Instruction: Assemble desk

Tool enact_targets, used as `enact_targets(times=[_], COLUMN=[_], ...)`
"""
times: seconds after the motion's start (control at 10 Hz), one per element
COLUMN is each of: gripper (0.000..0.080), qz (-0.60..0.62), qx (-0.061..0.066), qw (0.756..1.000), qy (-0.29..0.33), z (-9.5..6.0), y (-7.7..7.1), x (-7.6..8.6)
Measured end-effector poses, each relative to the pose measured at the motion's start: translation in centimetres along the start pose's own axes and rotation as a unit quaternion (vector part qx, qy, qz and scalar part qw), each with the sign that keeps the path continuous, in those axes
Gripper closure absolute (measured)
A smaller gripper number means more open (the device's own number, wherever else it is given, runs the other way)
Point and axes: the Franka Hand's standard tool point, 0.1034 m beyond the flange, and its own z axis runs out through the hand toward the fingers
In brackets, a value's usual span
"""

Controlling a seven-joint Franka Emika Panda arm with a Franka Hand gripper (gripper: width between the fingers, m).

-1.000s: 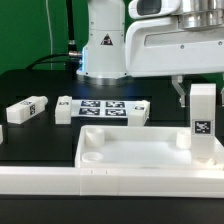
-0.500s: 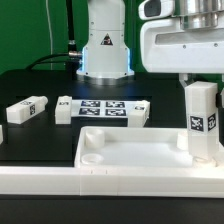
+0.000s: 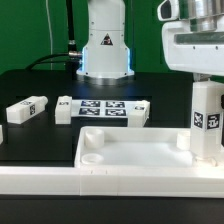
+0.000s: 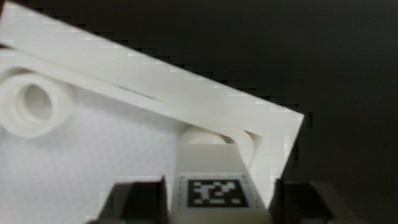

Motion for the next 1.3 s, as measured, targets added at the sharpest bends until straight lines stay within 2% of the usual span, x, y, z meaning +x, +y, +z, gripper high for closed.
enact_targets(times=[0.2,0.3,0.4,0.5,0.9,1.0,1.1,1.3], gripper=[0.0496,0.0265,0.0265,0.0175,0.0151,0.0150,0.0150,0.0150], qz=[-0.045,-0.092,-0.136,-0.183,-0.329,-0.374,-0.438,-0.524], qx=[-0.002,-0.010,-0.015,-0.014,-0.014,-0.016,-0.032,-0.038], qw=[0.999,0.996,0.991,0.983,0.944,0.927,0.899,0.851], qy=[0.000,-0.004,-0.007,-0.007,-0.010,-0.009,-0.003,0.001], z=[0.04,0.07,-0.03,-0.07,0.00,-0.01,-0.04,-0.12], y=[0.08,0.32,0.38,0.36,0.42,0.49,0.77,0.80], x=[-0.01,-0.02,0.01,0.14,0.10,0.14,0.41,0.92])
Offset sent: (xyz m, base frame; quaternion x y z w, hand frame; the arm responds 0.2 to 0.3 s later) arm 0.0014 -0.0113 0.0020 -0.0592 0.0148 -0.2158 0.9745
